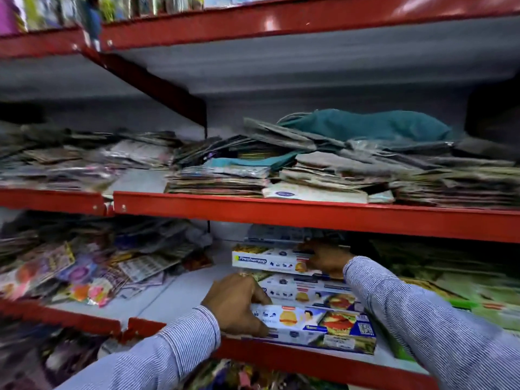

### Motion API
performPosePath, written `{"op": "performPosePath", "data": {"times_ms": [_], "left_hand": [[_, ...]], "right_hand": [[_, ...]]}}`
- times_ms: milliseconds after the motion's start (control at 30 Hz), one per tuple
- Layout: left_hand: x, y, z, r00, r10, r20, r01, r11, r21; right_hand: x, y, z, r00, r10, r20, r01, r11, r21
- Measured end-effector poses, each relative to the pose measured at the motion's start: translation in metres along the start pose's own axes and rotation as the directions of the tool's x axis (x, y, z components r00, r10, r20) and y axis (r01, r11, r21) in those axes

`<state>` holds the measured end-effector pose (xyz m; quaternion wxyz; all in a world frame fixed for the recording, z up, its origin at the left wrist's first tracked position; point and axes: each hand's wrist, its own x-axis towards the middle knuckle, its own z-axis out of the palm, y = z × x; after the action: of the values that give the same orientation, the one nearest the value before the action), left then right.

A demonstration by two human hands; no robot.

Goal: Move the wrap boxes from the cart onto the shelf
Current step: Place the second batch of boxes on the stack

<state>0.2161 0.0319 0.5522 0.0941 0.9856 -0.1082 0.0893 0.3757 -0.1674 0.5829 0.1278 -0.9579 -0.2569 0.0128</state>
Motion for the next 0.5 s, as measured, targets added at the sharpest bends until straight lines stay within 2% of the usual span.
{"op": "performPosePath", "data": {"times_ms": [200, 367, 500], "left_hand": [[0.015, -0.009, 0.012, 1.000, 0.011, 0.024, -0.011, 1.000, 0.002], [0.031, -0.013, 0.012, 1.000, -0.020, 0.018, 0.020, 1.000, -0.014], [0.050, -0.009, -0.002, 0.999, -0.039, 0.002, 0.039, 0.999, -0.005]], "right_hand": [[0.024, 0.012, 0.012, 1.000, 0.021, 0.017, -0.021, 0.999, -0.027], [0.025, 0.013, 0.011, 0.999, 0.009, -0.040, -0.017, 0.981, -0.193], [0.021, 0.016, -0.002, 1.000, -0.010, 0.007, 0.011, 0.989, -0.150]]}}
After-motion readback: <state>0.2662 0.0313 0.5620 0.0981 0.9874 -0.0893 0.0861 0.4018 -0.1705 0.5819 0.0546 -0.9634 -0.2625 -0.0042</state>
